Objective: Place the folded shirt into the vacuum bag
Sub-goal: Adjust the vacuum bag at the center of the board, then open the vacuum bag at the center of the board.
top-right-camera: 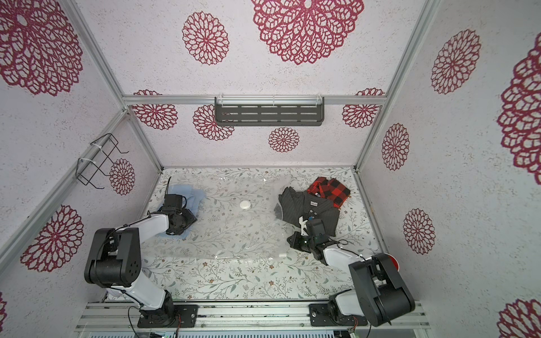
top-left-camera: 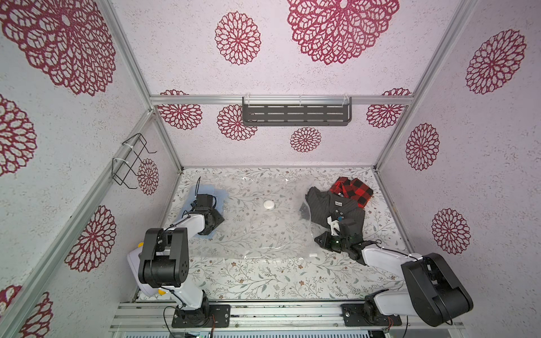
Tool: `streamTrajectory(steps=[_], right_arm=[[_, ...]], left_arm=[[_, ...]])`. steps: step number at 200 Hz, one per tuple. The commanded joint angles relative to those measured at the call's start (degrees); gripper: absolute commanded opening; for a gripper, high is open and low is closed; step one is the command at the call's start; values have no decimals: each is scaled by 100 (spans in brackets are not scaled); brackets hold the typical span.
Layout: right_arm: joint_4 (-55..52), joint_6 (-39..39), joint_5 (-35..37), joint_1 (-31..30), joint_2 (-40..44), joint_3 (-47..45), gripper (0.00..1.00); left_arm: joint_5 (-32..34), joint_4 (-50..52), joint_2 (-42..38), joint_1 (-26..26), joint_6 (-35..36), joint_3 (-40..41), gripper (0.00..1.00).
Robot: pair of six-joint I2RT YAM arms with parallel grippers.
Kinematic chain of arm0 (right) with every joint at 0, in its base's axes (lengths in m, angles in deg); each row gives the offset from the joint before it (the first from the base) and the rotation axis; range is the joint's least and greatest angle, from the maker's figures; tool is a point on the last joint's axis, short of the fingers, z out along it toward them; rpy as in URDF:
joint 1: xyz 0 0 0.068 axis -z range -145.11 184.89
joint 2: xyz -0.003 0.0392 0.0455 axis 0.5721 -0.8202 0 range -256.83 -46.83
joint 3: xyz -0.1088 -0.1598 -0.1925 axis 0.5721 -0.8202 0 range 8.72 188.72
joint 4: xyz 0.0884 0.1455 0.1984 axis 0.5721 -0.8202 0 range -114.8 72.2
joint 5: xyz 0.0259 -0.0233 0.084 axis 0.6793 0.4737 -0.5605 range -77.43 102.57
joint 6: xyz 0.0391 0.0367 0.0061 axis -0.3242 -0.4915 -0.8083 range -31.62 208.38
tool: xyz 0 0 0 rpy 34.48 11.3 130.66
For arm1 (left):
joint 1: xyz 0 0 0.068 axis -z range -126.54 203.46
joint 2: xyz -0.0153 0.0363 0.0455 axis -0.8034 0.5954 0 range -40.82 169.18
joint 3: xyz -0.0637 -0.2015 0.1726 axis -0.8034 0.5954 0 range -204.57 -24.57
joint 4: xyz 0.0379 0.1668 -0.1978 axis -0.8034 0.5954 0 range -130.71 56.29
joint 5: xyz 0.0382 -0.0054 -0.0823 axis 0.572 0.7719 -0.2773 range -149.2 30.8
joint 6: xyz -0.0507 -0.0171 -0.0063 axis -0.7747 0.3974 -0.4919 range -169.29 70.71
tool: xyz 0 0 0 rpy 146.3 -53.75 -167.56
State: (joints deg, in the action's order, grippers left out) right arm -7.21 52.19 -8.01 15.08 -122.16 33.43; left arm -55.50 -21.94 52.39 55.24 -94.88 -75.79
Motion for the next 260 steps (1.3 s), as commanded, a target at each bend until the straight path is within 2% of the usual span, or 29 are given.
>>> streamTrajectory(steps=[1,26,48,76,101,120,149,187,222,260], right_arm=[[-410,226,200,91,420,32,28],[-736,301,239,204,838,86,41],[-988,352,211,422,1201,120,43],[-1177,429,-102,1035,1665,170,44],[-1350,547,-325,1710,1931,249,54],[-1334,576,-645,2353,1992,229,59],[-1099,460,-1023,3241,2050,60,76],[-567,179,-1349,4013,1883,-271,94],[-240,178,-1500,4395,1578,-412,99],[-93,317,-1541,4469,1155,-366,99]], left_arm=[[520,645,-660,569,-22,-439,63],[891,1150,-867,1394,-75,-991,67],[957,1537,-668,2244,-68,-1663,67],[911,1921,16,3301,-23,-2686,68],[983,2408,799,4065,96,-3715,69],[1162,2800,1369,4508,263,-4457,75],[1429,3366,2233,4847,414,-5341,77],[1299,3621,3007,5022,550,-6217,76],[1471,4222,3993,5189,720,-7472,72],[2036,4884,4796,5271,833,-8576,63]])
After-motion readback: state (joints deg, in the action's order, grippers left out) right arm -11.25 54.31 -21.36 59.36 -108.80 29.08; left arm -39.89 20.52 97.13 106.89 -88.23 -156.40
